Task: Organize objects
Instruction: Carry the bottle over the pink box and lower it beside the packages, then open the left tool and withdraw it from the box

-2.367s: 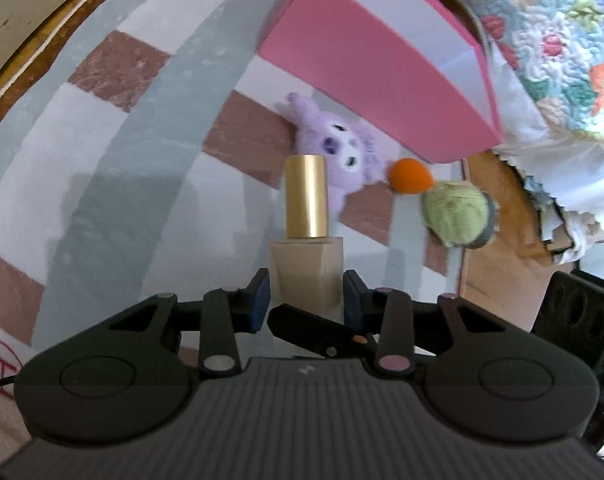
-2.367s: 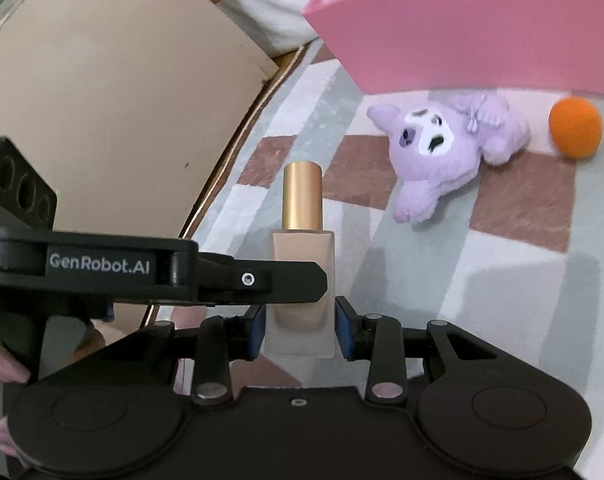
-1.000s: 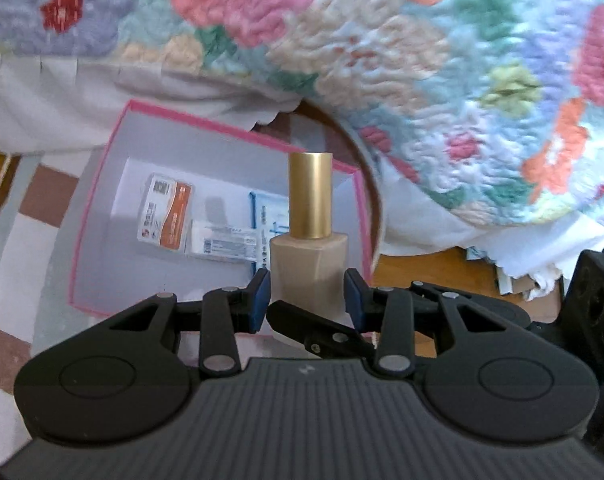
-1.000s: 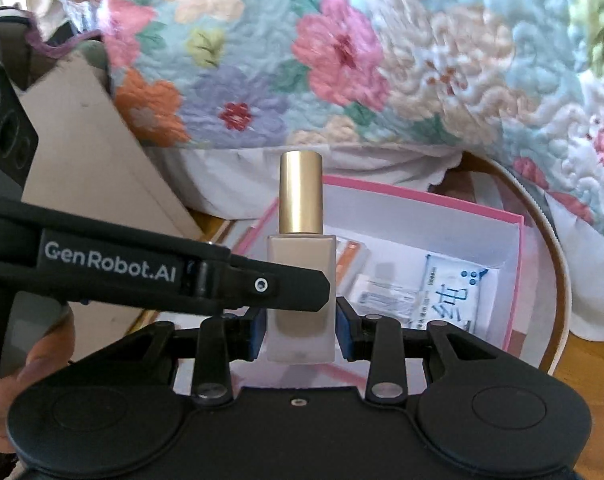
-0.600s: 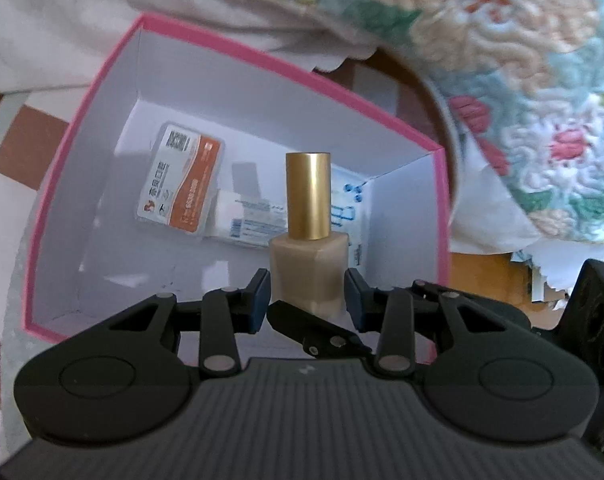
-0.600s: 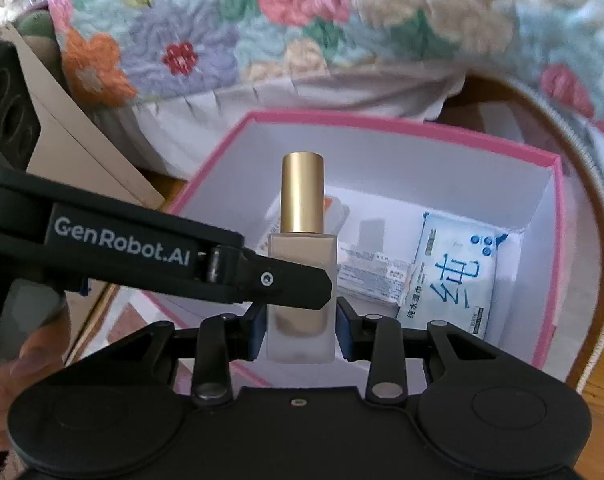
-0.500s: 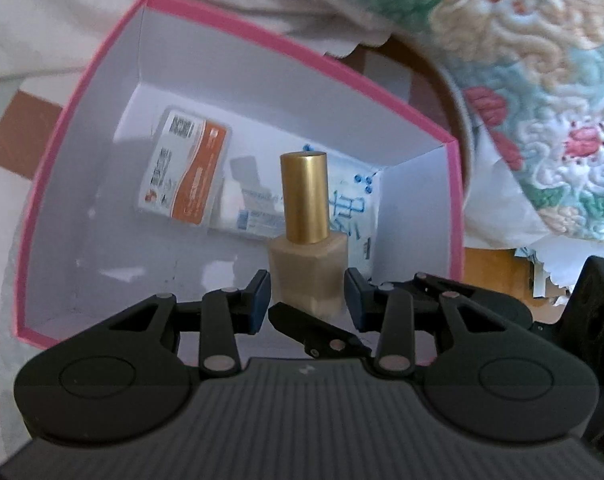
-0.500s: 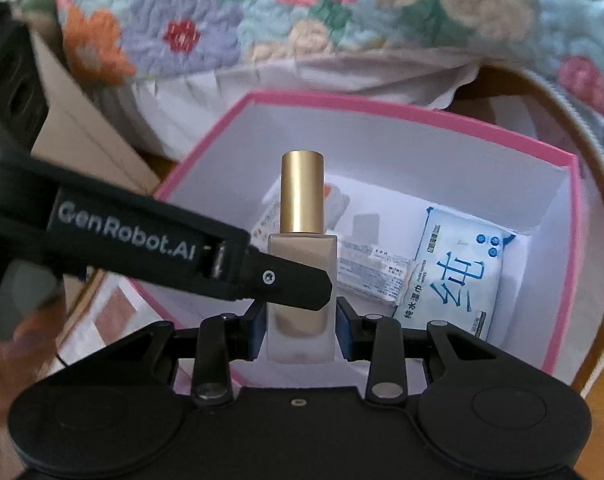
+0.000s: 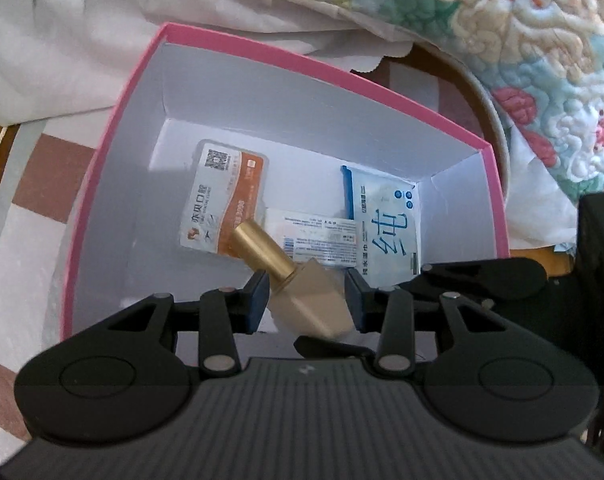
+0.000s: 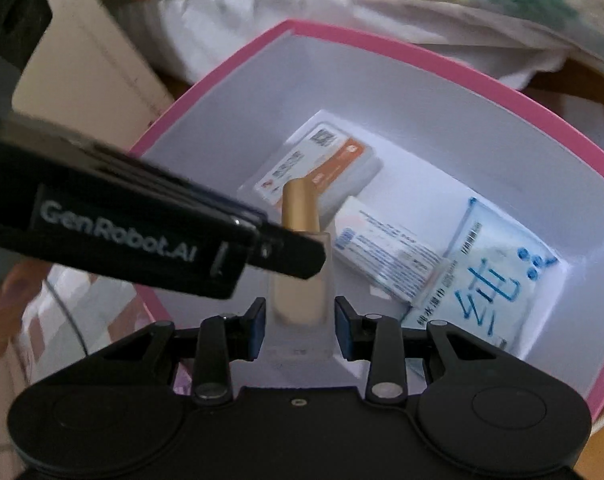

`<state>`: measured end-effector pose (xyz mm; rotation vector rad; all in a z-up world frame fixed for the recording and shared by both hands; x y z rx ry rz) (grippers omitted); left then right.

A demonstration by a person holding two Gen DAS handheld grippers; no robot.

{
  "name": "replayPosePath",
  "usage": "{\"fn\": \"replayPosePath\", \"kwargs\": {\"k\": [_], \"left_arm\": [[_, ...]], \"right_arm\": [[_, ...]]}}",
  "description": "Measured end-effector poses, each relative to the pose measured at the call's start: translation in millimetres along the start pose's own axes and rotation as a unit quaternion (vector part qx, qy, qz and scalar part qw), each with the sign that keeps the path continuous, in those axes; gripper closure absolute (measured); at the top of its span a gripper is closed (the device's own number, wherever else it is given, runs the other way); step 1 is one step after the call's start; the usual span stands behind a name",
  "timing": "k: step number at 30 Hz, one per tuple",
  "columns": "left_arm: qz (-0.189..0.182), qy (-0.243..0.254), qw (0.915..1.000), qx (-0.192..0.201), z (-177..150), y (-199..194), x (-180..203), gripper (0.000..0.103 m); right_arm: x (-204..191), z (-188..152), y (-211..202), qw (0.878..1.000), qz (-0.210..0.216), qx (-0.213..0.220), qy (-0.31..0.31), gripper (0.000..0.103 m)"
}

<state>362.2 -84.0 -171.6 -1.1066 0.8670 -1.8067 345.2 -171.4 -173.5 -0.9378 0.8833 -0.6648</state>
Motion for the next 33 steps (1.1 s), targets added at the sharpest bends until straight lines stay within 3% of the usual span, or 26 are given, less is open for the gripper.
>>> {"fn": "replayPosePath", "kwargs": {"k": [5,10,15,22,26,29,33], "left_arm": [[0.007,-0.012,0.9998,0.014,-2.8,-5.2,-12.9,0.064],[0.024,-0.004,0.9991,0.034,-2.2,-15.2,-15.6,0.062],[0.027,0.001,0.9983,0.051,-1.0,-22.0,-14.8,0.061],[0.033,-0.004,0.9985,0.044,1.2,-16.3,-12.8,0.061],[0.048,0.006,0.9979,0.043,-3.2,-18.5,-9.9,0.061],[0.048,0.008,0.9978,0.046,-7.1,-22.7,-9.3,0.061],[0.052,0.001,0.9973,0.051,-5.6,-26.2,-10.0,0.061]], "right_arm": [[-0.7,8.3,6.3,0.999,0.008,-0.047,-0.016,0.063],[7.8,12.2,1.6,0.999,-0.015,-0.038,-0.007,0.063],[27.8,17.7,-12.3,0.997,-0.052,0.001,0.051,0.062],[16.6,15.5,-12.7,0.993,-0.017,0.041,0.110,0.061],[14.4,15.0,6.1,0.989,-0.032,0.031,0.143,0.061],[17.9,3.1,7.1,0.980,-0.017,0.013,0.196,0.062],[18.6,-5.9,6.2,0.970,-0.007,0.024,0.243,0.062]]}}
Point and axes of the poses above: each gripper's, at about its wrist camera, not at the fingertips, and y roughly the way its jaws point, x to its right, z to its top, the point moved 4 cm from there along y, roughly the way its jaws point, and after that the axes turned 12 degrees about y, right-handed, at the moved point
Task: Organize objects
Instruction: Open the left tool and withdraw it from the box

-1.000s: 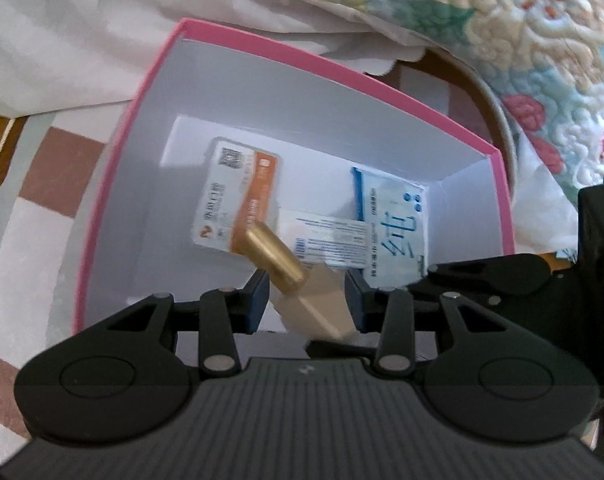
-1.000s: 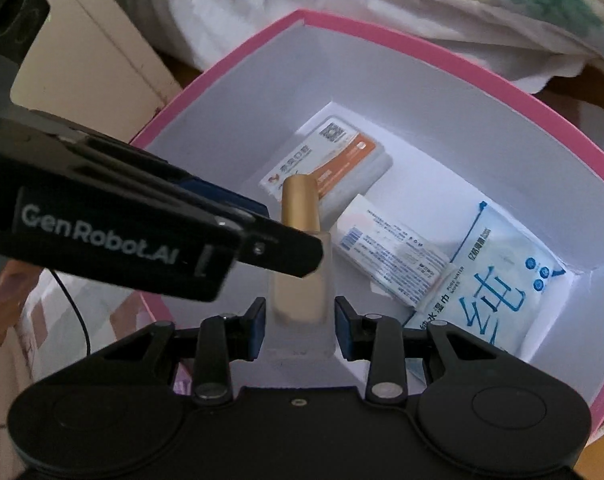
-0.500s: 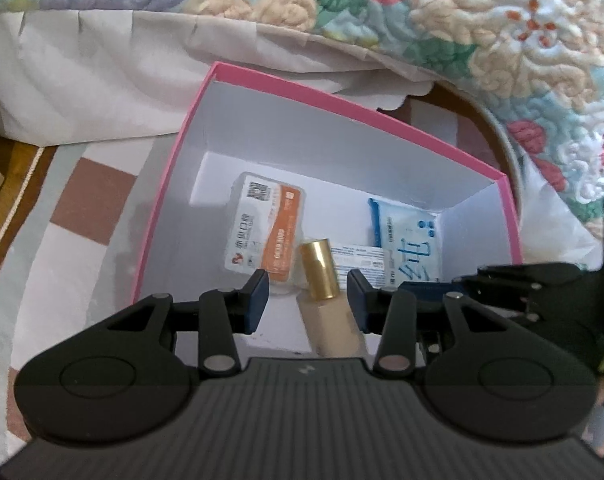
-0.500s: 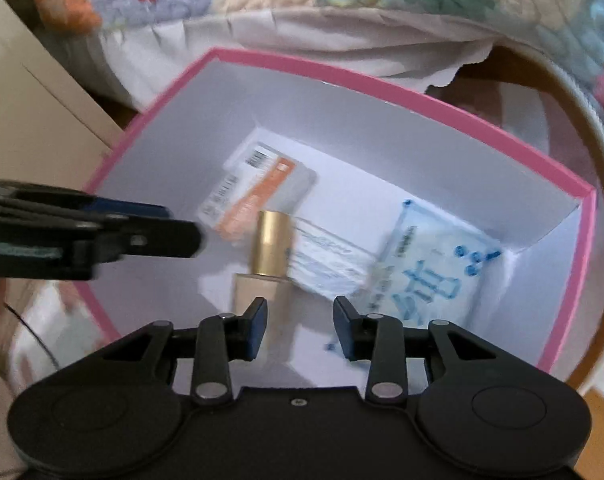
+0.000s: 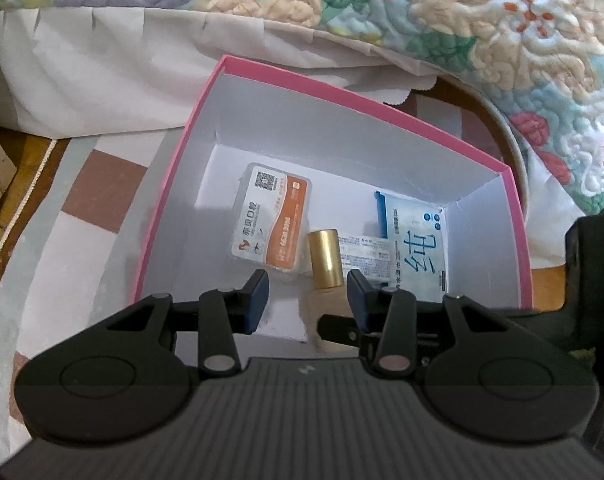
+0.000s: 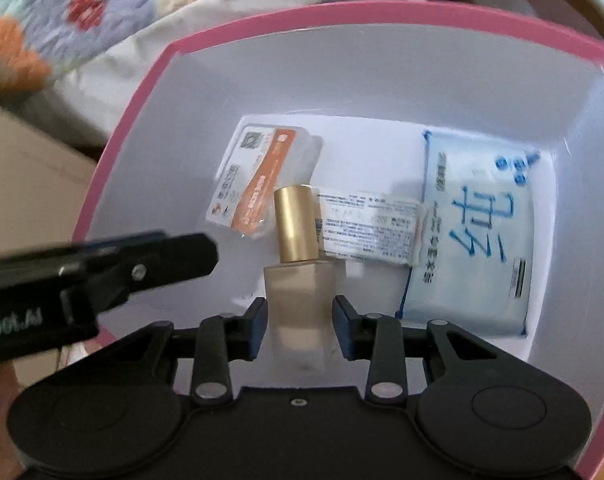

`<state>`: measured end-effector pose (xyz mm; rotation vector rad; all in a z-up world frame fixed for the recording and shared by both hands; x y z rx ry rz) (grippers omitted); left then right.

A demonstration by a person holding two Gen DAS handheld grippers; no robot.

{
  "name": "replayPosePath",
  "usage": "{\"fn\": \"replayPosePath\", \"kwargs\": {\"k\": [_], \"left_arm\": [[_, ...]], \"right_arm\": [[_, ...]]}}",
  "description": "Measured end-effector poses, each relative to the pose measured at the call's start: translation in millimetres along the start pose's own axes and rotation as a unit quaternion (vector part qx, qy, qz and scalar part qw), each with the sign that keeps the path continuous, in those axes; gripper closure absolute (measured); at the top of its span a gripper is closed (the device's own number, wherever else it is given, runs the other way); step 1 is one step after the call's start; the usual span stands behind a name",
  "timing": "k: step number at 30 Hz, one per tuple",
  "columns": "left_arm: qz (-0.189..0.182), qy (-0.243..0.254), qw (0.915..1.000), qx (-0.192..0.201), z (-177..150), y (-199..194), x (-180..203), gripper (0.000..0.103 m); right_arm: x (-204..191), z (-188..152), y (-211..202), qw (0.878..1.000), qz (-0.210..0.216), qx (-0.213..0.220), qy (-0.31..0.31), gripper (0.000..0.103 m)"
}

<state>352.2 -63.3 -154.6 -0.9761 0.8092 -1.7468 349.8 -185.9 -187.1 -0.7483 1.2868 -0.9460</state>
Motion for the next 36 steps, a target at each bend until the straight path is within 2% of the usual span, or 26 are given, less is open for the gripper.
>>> {"fn": "replayPosePath", "kwargs": {"k": [2,6,13,15,17,21,27,36], "left_arm": [[-0.001,-0.012,0.9999,0.006,2.9,-3.3,-3.8,0.061],[0.007,-0.025,0.9996,0.011,3.9,-10.9,-10.8,0.061],[0.016,-0.016,0.9996,0.014,2.7,-26.3,-15.2,0.060],[0.021,-0.007,0.9997,0.012,1.0,-30.5,-13.0,0.054],[0.022,0.007,0.9997,0.005,-2.5,-36.4,-9.6,0.051],[0.024,0.038,0.9990,-0.005,-10.6,-55.5,-1.1,0.050],[0.030,0.074,0.9968,-0.003,-21.1,-108.7,11.4,0.046],[0.039,0.114,0.9927,0.001,-47.2,-196.4,25.1,0.040]], "right_arm": [[2.5,0.6,3.7,0.999,0.017,0.001,0.043,0.063],[-2.1,1.0,7.4,0.996,0.050,0.010,0.077,0.077],[-9.3,0.6,13.6,0.992,0.093,0.004,0.086,0.078],[-11.4,-4.4,4.6,0.994,0.085,0.018,0.062,0.075],[-16.2,-11.5,-11.0,0.997,0.053,0.055,0.015,0.072],[-23.4,-29.3,-53.0,0.993,0.024,0.107,-0.043,0.060],[-51.1,-54.0,-113.4,0.982,-0.020,0.145,-0.121,0.048],[-85.5,-109.3,-193.7,0.965,-0.035,0.184,-0.183,0.028]]}}
Point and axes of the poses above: each gripper's, at about its wrist camera, not at the fingertips, and y roughly the way its jaws point, x to its right, z to its top, the point moved 4 cm from there along y, roughly the way its jaws point, and after that the axes turned 12 degrees about y, right-handed, at the moved point
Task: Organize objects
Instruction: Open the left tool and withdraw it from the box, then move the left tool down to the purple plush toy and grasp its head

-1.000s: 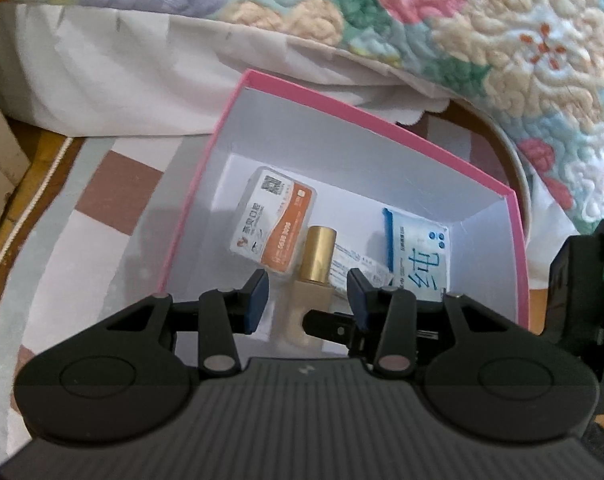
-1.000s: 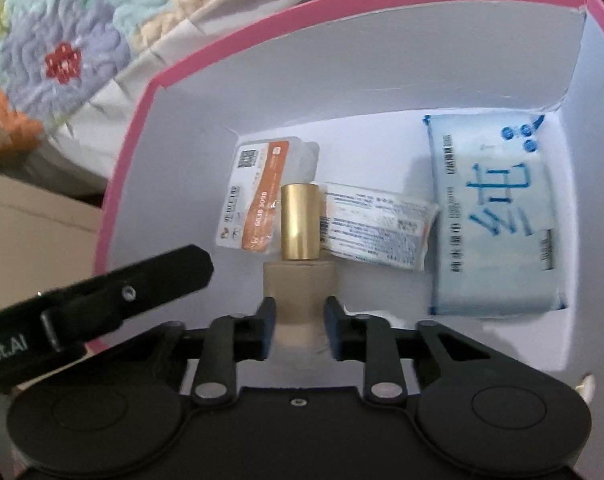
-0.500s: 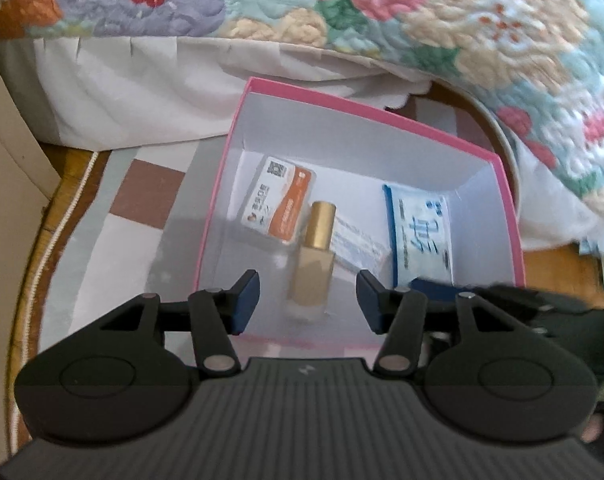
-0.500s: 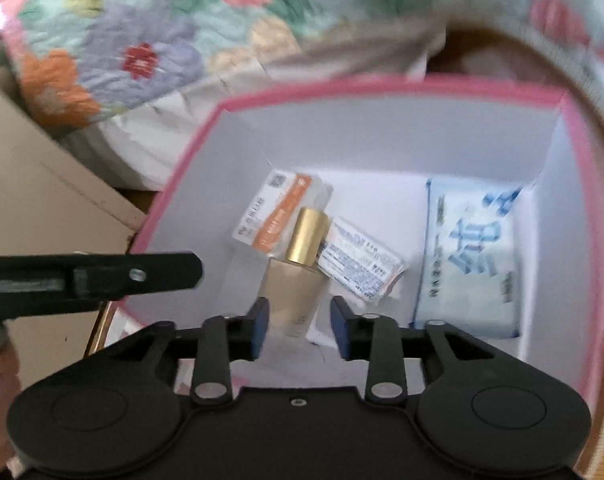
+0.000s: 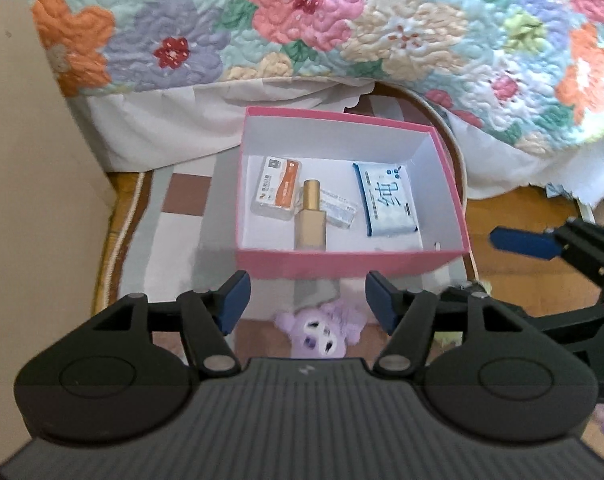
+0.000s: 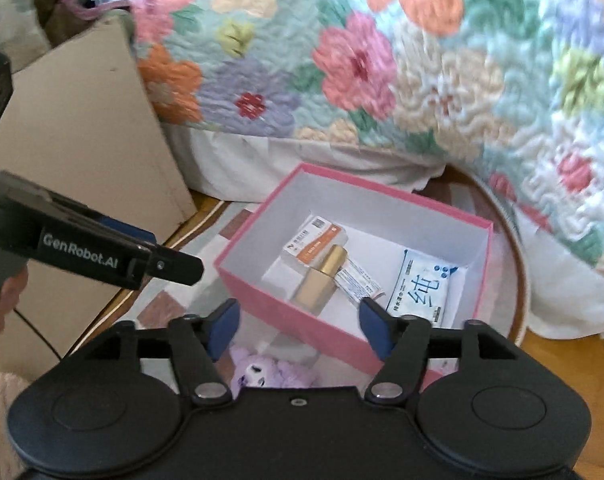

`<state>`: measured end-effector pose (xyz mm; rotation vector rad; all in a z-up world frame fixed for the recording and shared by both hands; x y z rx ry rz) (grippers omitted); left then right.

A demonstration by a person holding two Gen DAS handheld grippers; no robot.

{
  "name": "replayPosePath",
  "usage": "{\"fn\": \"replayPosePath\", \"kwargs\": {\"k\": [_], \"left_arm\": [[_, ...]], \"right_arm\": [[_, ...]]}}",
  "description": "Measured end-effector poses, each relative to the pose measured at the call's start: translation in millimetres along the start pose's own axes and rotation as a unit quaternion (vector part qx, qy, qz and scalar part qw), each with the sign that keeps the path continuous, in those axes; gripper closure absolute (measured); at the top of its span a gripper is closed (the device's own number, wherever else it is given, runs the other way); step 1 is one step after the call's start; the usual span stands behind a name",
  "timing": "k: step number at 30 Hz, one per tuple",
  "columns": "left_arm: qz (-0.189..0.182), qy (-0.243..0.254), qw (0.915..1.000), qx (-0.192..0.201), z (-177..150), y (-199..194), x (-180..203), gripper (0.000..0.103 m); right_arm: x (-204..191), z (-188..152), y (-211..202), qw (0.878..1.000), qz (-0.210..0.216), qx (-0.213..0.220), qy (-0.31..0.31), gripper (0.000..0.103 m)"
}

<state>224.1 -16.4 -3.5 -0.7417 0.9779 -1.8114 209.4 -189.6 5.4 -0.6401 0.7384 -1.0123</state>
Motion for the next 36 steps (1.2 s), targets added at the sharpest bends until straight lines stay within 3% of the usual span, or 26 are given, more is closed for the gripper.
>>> {"fn": "replayPosePath", "kwargs": {"k": [9,17,23,28,31,36], "left_arm": [[-0.015,0.009,0.9999,-0.003,-45.5,-49.2,4.0,0.036],[-0.029,0.011,0.9995,-0.003,-85.4,-53.1,7.7,0.032],[-0.028,0.027,0.9992,0.006,-99.3,-31.6,12.6,0.026],[-0.030,0.019,0.9994,-0.002,-106.0,5.9,8.9,0.026],[-0.017,0.006,0.9997,0.015,-109.2,26.2,3.9,0.012],[-0.015,0.003,0.9998,0.010,-113.9,64.4,-3.7,0.010]], "right_arm": [[-48.9,-35.2,-63.4,0.997,0.013,0.008,-0.076,0.025],[-78.8,-78.9,-86.4,0.993,0.052,-0.012,-0.109,0.016],[-81.0,-107.4,-70.1,0.993,0.052,-0.006,-0.110,0.013],[-73.8,-122.8,-43.0,0.992,0.030,0.027,-0.117,0.012],[-73.1,-131.5,-23.6,0.991,0.014,0.037,-0.129,0.012],[-69.0,-143.4,13.8,0.985,0.002,0.042,-0.166,0.012]]}}
Point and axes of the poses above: each gripper's, at about its wrist camera, not at the fingertips, and y roughly the way its jaws point, x to its right, z to its top, the point moved 4 cm from there along y, roughly the way its jaws point, and after that the axes turned 12 degrees about y, right-handed, at the moved point
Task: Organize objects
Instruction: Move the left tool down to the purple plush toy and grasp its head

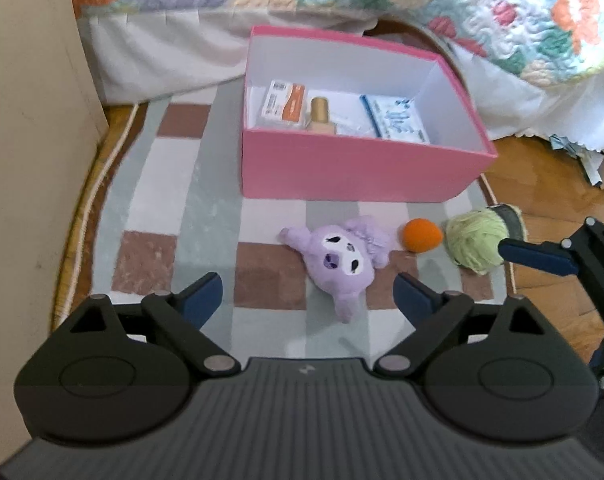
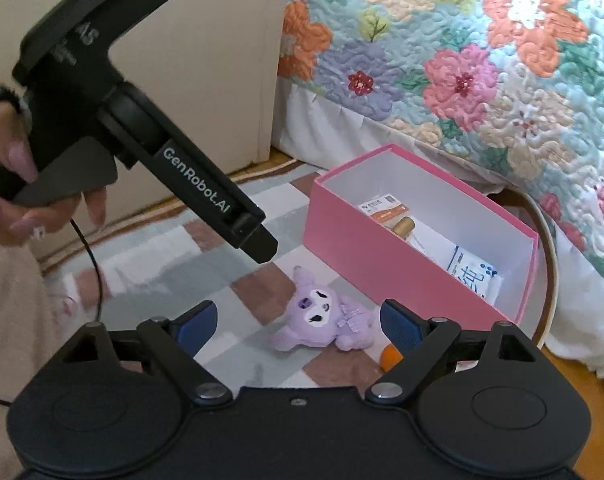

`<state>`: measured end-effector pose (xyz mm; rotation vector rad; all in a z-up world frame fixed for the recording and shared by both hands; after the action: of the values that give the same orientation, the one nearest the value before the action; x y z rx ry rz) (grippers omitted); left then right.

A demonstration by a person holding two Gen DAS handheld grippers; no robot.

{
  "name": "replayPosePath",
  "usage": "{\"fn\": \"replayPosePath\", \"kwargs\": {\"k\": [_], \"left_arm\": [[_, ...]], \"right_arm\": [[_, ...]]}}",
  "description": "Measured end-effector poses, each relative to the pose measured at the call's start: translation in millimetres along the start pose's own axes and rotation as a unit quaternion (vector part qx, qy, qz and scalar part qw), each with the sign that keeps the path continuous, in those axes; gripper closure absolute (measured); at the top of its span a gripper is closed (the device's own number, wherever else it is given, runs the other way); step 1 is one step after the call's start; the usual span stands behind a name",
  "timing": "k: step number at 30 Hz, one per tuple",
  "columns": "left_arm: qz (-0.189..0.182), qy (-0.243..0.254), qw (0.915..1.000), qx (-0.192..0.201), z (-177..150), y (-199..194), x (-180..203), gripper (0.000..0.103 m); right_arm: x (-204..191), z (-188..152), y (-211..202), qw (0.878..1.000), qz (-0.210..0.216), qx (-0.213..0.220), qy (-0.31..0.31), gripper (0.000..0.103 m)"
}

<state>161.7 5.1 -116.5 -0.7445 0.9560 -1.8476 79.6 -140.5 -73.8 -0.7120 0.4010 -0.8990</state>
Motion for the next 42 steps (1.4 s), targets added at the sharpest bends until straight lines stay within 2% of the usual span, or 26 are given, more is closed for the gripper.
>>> {"fn": "replayPosePath", "kwargs": {"k": [4,7,9,11,15,19,20,21,22,23,27,30,33,37,42], "left_arm": [[-0.006,-0.017,0.9998,0.000,-4.9,30.5,-9.5,0.010],[-0.012,-0.042,0.9989,0.020,-9.1,47.1,-17.3,0.010],[-0.010,-0.059,0.9978,0.029,-11.3,56.4,-22.0,0.010],[-0.009,-0.056,0.9979,0.031,-12.0,66.3,-24.1,0.012],[-0.020,-0.049,0.9979,0.038,-13.2,81.9,-23.8,0.012],[-0.042,-0.065,0.9966,0.027,-15.0,101.0,-23.0,0.015],[-0.045,-0.067,0.9965,0.022,-15.3,105.5,-22.2,0.021],[-0.050,-0.068,0.9963,0.014,-15.9,109.5,-21.7,0.036],[-0.059,-0.069,0.9959,0.005,-17.2,114.7,-21.1,0.044],[-0.067,-0.072,0.9951,0.006,-18.9,116.9,-21.2,0.047],[-0.084,-0.081,0.9930,0.018,-22.4,116.9,-22.4,0.056],[-0.092,-0.098,0.9908,0.016,-25.7,118.1,-23.6,0.058],[-0.079,-0.110,0.9907,0.017,-27.1,118.9,-29.4,0.058],[-0.051,-0.111,0.9924,0.019,-26.8,118.4,-37.8,0.059],[-0.088,-0.147,0.9851,0.006,-30.3,122.8,-49.8,0.060]], "right_arm": [[6.7,-12.0,33.5,1.000,0.001,-0.015,-0.009,0.012],[13.4,-21.2,60.7,0.999,0.007,-0.033,-0.004,0.012],[18.5,-25.7,79.1,0.998,0.013,-0.054,0.002,0.012],[23.3,-28.4,96.9,0.996,0.025,-0.084,0.016,0.012],[35.7,-30.5,115.1,0.995,0.018,-0.084,0.059,0.012],[44.1,-32.1,131.4,0.994,0.005,-0.092,0.064,0.011],[44.9,-33.2,135.8,0.993,0.003,-0.097,0.062,0.011],[45.1,-34.7,140.6,0.993,0.007,-0.104,0.060,0.009],[44.6,-36.5,144.5,0.992,0.014,-0.111,0.061,0.008],[45.1,-37.5,147.1,0.992,0.017,-0.113,0.061,0.005],[47.3,-40.2,147.4,0.990,0.024,-0.104,0.089,0.005],[46.7,-42.8,140.1,0.987,0.030,-0.097,0.121,0.003],[42.8,-42.9,132.6,0.987,0.030,-0.089,0.134,0.003],[38.5,-40.2,122.0,0.985,0.050,-0.076,0.148,0.003],[41.7,-39.2,120.3,0.984,0.045,-0.065,0.158,0.004]]}}
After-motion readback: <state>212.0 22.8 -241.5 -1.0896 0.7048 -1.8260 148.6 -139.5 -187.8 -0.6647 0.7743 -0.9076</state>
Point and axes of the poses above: each gripper's, at about its wrist camera, not at the fingertips, and y roughly the way its jaws point, x to its right, z to its top, the point moved 4 cm from there along y, roughly the way its jaws point, and after that the axes turned 12 degrees about y, right-handed, at the moved point
